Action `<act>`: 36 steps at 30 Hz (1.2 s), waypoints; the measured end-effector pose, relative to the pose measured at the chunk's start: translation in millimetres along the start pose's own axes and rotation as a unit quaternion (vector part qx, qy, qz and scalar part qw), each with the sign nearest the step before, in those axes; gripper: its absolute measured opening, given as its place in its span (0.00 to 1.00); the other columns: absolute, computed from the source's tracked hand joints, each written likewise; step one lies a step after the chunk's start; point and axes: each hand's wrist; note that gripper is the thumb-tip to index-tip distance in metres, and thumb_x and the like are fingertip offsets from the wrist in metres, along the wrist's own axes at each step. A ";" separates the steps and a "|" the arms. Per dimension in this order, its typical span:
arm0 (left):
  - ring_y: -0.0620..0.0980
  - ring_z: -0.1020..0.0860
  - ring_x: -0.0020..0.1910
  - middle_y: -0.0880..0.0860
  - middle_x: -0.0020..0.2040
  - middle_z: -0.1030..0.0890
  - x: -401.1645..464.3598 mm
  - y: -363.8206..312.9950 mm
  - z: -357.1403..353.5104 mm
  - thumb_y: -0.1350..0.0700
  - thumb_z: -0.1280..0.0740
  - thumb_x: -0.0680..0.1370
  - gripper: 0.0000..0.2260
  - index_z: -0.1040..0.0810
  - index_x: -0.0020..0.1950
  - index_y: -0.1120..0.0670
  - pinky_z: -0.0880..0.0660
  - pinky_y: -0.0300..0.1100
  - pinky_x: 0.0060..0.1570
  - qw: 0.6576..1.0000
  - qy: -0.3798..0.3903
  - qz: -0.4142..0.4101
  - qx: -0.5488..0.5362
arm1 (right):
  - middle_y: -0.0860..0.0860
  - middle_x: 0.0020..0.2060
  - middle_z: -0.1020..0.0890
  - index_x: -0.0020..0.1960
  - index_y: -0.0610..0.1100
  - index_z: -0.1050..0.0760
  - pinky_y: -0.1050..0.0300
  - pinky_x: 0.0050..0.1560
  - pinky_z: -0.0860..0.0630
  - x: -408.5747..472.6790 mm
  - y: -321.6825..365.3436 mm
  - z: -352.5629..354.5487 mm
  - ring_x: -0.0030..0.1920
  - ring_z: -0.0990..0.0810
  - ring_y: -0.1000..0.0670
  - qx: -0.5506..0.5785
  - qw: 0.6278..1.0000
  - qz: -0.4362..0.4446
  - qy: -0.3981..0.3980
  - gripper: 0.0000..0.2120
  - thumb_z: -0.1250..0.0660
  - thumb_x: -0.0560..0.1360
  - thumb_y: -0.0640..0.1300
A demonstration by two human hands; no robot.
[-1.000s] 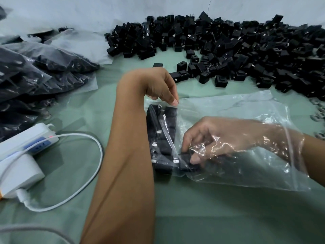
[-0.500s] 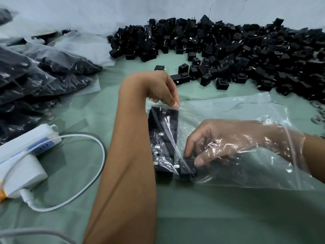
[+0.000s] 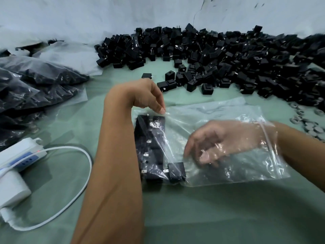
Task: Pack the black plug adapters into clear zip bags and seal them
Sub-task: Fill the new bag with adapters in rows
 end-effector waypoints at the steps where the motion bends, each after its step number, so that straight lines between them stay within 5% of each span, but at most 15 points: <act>1: 0.40 0.25 0.34 0.40 0.29 0.20 0.8 -0.7 -0.6 0.58 0.20 0.70 0.05 0.13 0.38 0.50 0.30 0.36 0.36 1.000 -0.009 -0.001 0.001 | 0.57 0.47 0.14 0.64 0.24 0.27 0.70 0.51 0.22 -11.4 -7.9 3.4 0.50 0.16 0.64 0.000 1.000 0.006 -0.015 0.25 0.42 0.70 0.11; 4: 0.44 0.23 0.39 0.40 0.29 0.19 2.5 -3.1 -3.1 0.58 0.19 0.69 0.04 0.13 0.39 0.51 0.31 0.41 0.40 1.000 -0.020 0.003 0.003 | 0.45 0.57 0.15 0.66 0.33 0.23 0.56 0.58 0.20 -56.1 -24.9 15.8 0.58 0.16 0.47 0.009 0.997 -0.063 -0.037 0.15 0.37 0.81 0.26; 6: 0.45 0.23 0.40 0.41 0.30 0.19 3.3 -4.0 -4.9 0.58 0.20 0.70 0.04 0.13 0.40 0.51 0.30 0.41 0.40 1.000 -0.017 0.007 0.006 | 0.45 0.58 0.15 0.64 0.39 0.20 0.54 0.61 0.20 -86.8 -31.3 28.1 0.60 0.16 0.46 0.003 0.993 -0.112 -0.034 0.12 0.37 0.83 0.38; 9: 0.44 0.24 0.38 0.41 0.30 0.20 4.7 -5.5 -7.9 0.56 0.20 0.71 0.04 0.13 0.40 0.50 0.30 0.36 0.36 1.000 -0.017 0.017 0.009 | 0.41 0.48 0.12 0.54 0.43 0.16 0.53 0.46 0.15 -116.7 -26.6 51.8 0.49 0.12 0.41 0.043 0.967 -0.229 -0.106 0.09 0.31 0.81 0.47; 12: 0.47 0.23 0.42 0.47 0.40 0.18 7.0 -5.8 -9.4 0.55 0.20 0.72 0.03 0.13 0.43 0.50 0.25 0.40 0.42 0.999 -0.039 0.034 -0.003 | 0.49 0.40 0.12 0.53 0.46 0.18 0.58 0.30 0.19 -118.2 -6.0 75.9 0.37 0.12 0.45 -0.133 0.896 -0.319 -0.278 0.06 0.32 0.81 0.46; 14: 0.48 0.21 0.45 0.47 0.45 0.18 6.8 -4.2 -8.6 0.53 0.21 0.73 0.03 0.14 0.43 0.48 0.25 0.43 0.45 0.998 -0.052 0.038 -0.007 | 0.55 0.36 0.13 0.51 0.50 0.18 0.61 0.27 0.23 -91.6 14.2 84.9 0.32 0.14 0.52 -0.213 0.850 -0.273 -0.398 0.05 0.33 0.82 0.46; 16: 0.48 0.19 0.46 0.47 0.45 0.16 5.1 -2.1 -7.1 0.52 0.22 0.74 0.02 0.14 0.43 0.47 0.24 0.44 0.46 0.998 -0.054 0.036 0.004 | 0.55 0.35 0.13 0.49 0.50 0.18 0.63 0.25 0.24 -47.2 35.9 86.0 0.30 0.15 0.56 -0.223 0.843 -0.188 -0.452 0.05 0.32 0.81 0.46; 17: 0.48 0.19 0.47 0.47 0.45 0.16 3.9 -1.2 -6.4 0.51 0.23 0.74 0.02 0.14 0.43 0.46 0.24 0.44 0.46 0.998 -0.050 0.035 0.010 | 0.54 0.36 0.13 0.49 0.50 0.18 0.63 0.27 0.22 -22.2 43.4 85.1 0.32 0.16 0.57 -0.244 0.848 -0.158 -0.444 0.04 0.32 0.81 0.45; 19: 0.47 0.19 0.46 0.48 0.45 0.15 1.3 -0.8 -5.1 0.50 0.24 0.75 0.02 0.14 0.45 0.47 0.25 0.42 0.44 0.998 -0.043 0.032 0.015 | 0.52 0.48 0.14 0.58 0.49 0.18 0.53 0.48 0.17 28.3 48.6 84.3 0.45 0.16 0.55 -0.339 0.847 -0.134 -0.386 0.07 0.33 0.81 0.43; 21: 0.47 0.20 0.43 0.48 0.43 0.16 0.0 -1.9 -3.2 0.52 0.24 0.76 0.02 0.13 0.46 0.49 0.27 0.41 0.41 0.998 -0.055 0.022 0.004 | 0.47 0.65 0.21 0.71 0.48 0.26 0.45 0.67 0.27 74.1 40.3 87.3 0.65 0.25 0.45 -0.457 0.819 -0.140 -0.316 0.19 0.34 0.81 0.41; 25: 0.45 0.22 0.37 0.49 0.36 0.19 -0.4 -3.1 -0.4 0.54 0.25 0.77 0.02 0.13 0.45 0.51 0.29 0.39 0.37 0.994 -0.103 -0.001 -0.029 | 0.50 0.81 0.41 0.81 0.56 0.40 0.33 0.75 0.41 124.3 17.8 98.2 0.80 0.47 0.42 -0.543 0.791 -0.171 -0.224 0.30 0.35 0.82 0.44; 31: 0.46 0.21 0.38 0.51 0.39 0.16 1.6 -1.3 0.2 0.54 0.25 0.76 0.02 0.14 0.43 0.49 0.23 0.42 0.41 0.995 -0.095 0.003 -0.007 | 0.50 0.60 0.23 0.70 0.56 0.25 0.43 0.68 0.38 120.7 11.9 94.8 0.64 0.28 0.44 -0.589 0.753 -0.083 -0.280 0.18 0.36 0.82 0.44; 34: 0.48 0.21 0.39 0.48 0.37 0.17 4.8 -16.7 -3.4 0.55 0.24 0.75 0.05 0.13 0.40 0.47 0.22 0.45 0.49 0.995 -0.091 -0.036 -0.022 | 0.48 0.57 0.25 0.68 0.50 0.23 0.50 0.62 0.29 84.9 13.0 91.6 0.56 0.24 0.46 -0.404 0.804 -0.058 -0.433 0.16 0.32 0.81 0.43; 36: 0.45 0.24 0.36 0.43 0.31 0.21 7.4 -34.6 -9.9 0.58 0.23 0.75 0.07 0.13 0.40 0.46 0.25 0.42 0.45 0.993 -0.083 -0.080 -0.034 | 0.49 0.53 0.25 0.63 0.47 0.19 0.55 0.56 0.26 47.6 7.4 86.2 0.48 0.24 0.49 -0.274 0.777 -0.031 -0.565 0.13 0.29 0.79 0.43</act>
Point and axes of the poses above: each hand's wrist, its own x-axis towards the middle knuckle, its own z-axis out of the back of the hand, y = z × x
